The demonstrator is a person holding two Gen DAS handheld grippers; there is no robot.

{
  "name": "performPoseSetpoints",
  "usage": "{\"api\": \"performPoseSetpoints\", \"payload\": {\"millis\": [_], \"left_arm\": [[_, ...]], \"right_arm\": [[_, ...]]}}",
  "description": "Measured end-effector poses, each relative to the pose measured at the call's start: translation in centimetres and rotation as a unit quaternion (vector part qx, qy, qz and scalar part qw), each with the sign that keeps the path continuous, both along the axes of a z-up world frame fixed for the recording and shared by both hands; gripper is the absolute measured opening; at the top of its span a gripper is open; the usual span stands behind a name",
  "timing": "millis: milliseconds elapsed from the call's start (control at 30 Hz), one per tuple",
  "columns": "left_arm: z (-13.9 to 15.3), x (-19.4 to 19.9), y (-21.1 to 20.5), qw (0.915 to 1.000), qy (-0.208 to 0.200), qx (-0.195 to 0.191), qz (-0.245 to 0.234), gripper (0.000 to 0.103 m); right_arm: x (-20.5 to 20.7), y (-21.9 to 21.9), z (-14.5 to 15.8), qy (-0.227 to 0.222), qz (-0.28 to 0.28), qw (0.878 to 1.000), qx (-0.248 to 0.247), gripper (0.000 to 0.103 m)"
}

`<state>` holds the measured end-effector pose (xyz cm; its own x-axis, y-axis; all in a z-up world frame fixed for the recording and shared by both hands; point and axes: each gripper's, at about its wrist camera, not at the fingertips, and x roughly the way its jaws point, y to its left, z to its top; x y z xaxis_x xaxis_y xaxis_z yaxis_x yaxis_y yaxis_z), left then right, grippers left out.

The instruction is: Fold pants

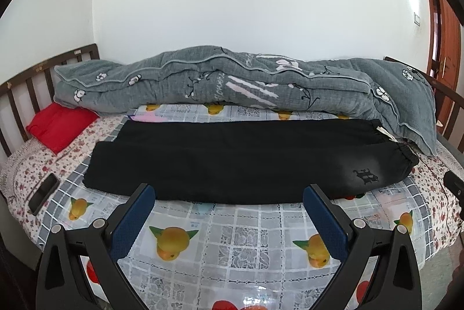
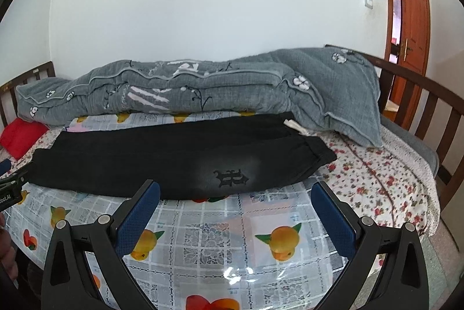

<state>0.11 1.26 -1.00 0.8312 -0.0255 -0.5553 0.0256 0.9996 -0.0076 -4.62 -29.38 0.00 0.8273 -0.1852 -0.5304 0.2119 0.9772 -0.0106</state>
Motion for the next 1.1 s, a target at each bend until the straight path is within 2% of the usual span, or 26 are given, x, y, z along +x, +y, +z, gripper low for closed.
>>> {"api": "performPoseSetpoints", "payload": {"millis": [133, 267, 333, 433, 500, 567, 600, 700, 767, 833, 967, 1100], "left_arm": [[-1.9, 1.1, 1.2, 0.9998, 0.011, -0.016, 0.001, 0.103], [-5.5, 2.6, 3.5, 0.9991, 0.035, -0.020, 0.014, 0.103], [-7.5, 3.6, 5.3, 0.9977, 0.054, -0.029, 0.028, 0.103], [-10.4, 5.1, 8.1, 0.9929, 0.086, -0.071, 0.040, 0.102], [-12.2, 6.2, 10.4, 0.9870, 0.107, -0.108, 0.053, 0.099], [-13.6, 7.3, 12.4, 0.9821, 0.119, -0.128, 0.069, 0.098], [-14.1, 7.6, 13.0, 0.9811, 0.120, -0.133, 0.074, 0.098], [-15.5, 8.8, 15.3, 0.9750, 0.120, -0.160, 0.098, 0.097], [-16.4, 9.3, 16.8, 0.9663, 0.116, -0.202, 0.109, 0.097], [-16.7, 9.5, 17.7, 0.9624, 0.099, -0.228, 0.110, 0.097], [-17.2, 11.6, 18.9, 0.9605, 0.100, -0.236, 0.108, 0.093], [-17.4, 13.7, 20.2, 0.9549, 0.101, -0.247, 0.129, 0.083]], "right_arm": [[1.5, -0.2, -2.0, 0.017, 0.004, 1.000, 0.015, 0.102], [3.1, -1.1, -5.1, 0.043, -0.007, 0.999, 0.017, 0.102], [4.1, -2.0, -7.1, 0.061, -0.008, 0.998, 0.026, 0.098], [5.4, -4.1, -10.2, 0.083, -0.014, 0.995, 0.051, 0.086], [6.6, -5.6, -12.3, 0.102, -0.016, 0.992, 0.073, 0.083], [7.5, -7.2, -13.9, 0.110, -0.023, 0.989, 0.092, 0.079], [7.8, -7.7, -14.4, 0.110, -0.024, 0.989, 0.100, 0.075], [9.1, -9.3, -15.5, 0.106, -0.026, 0.986, 0.128, 0.075], [10.3, -10.0, -16.1, 0.102, -0.032, 0.985, 0.137, 0.075], [11.5, -10.4, -16.6, 0.105, -0.030, 0.982, 0.157, 0.075], [13.9, -10.7, -17.1, 0.097, -0.026, 0.980, 0.171, 0.074], [16.1, -11.5, -17.4, 0.097, -0.033, 0.975, 0.196, 0.061]]}}
